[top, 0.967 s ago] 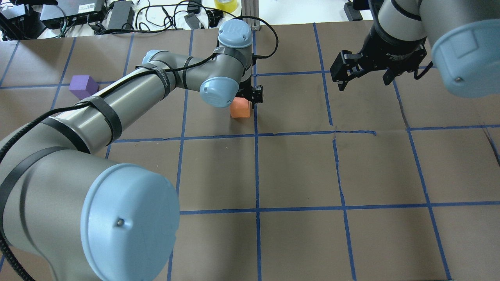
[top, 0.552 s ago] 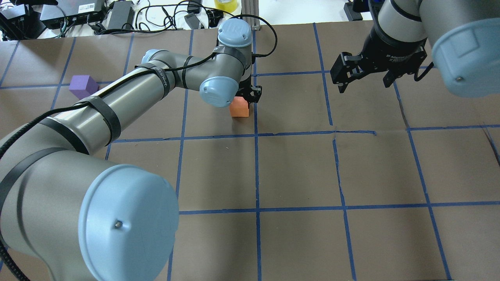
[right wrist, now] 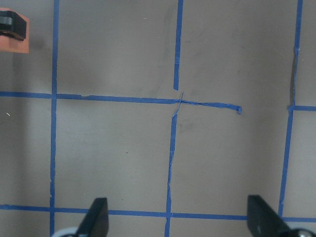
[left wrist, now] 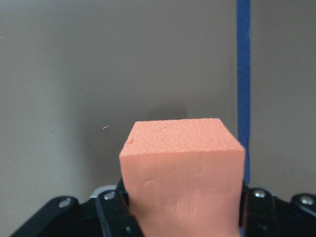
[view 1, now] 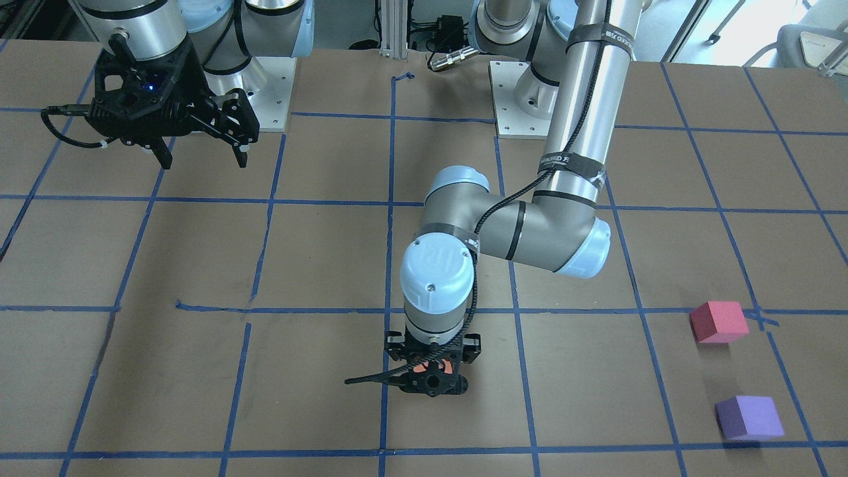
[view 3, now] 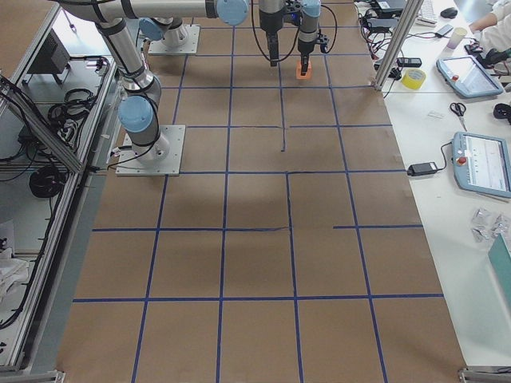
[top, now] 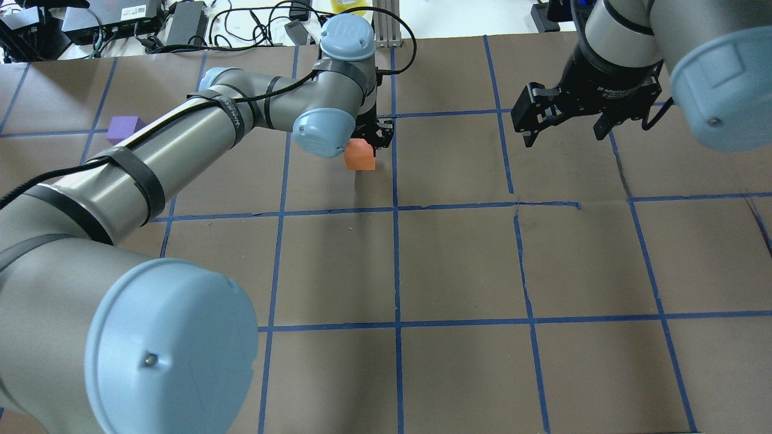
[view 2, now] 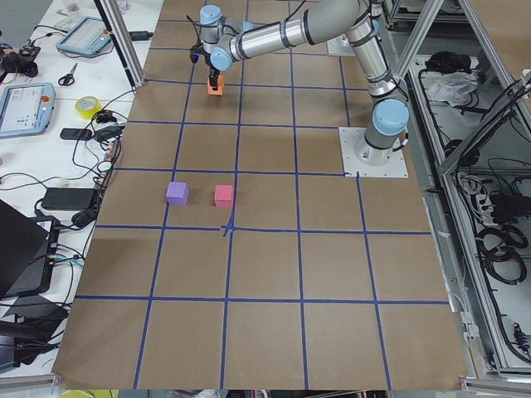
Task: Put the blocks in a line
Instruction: 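Carry the orange cube with the left gripper toward the purple cube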
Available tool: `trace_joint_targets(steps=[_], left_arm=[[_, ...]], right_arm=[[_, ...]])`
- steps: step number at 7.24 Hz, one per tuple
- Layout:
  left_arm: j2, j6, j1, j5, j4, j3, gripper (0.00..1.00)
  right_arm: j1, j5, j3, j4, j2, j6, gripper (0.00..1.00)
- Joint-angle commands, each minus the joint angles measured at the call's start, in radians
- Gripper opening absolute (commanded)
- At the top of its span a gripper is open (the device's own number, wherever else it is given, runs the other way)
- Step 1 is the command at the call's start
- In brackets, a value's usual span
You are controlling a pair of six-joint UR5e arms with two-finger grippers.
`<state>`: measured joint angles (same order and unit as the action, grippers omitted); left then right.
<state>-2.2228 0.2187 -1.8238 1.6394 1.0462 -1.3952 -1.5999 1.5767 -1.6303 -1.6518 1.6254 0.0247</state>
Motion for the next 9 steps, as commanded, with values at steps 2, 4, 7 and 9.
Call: trace_joint_targets(steps=[2,4,7,9], left_arm=[[0.11,-0.067,0.171,0.068,0.011,-0.086,0.0],[0.141,-0.228,0.332,0.047,0.012,-0.128,0.0],[0.143,-0.483,0.519,0.072,0.093,-0.108,0.0],[0.12,-0.602,0.683,0.062,0.094,-0.064,0.0]], right_arm=[[0.0,0.009,0.0,0.006,0.001,-0.006,1.0],[0.0,0.008,0.0,0.006,0.002,-0.006,1.0],[-0.002,0.0,-0.002,0.01,0.008,-0.006,1.0],[-0.002,0.006,-0.002,0.01,0.008,-0.006,1.0]])
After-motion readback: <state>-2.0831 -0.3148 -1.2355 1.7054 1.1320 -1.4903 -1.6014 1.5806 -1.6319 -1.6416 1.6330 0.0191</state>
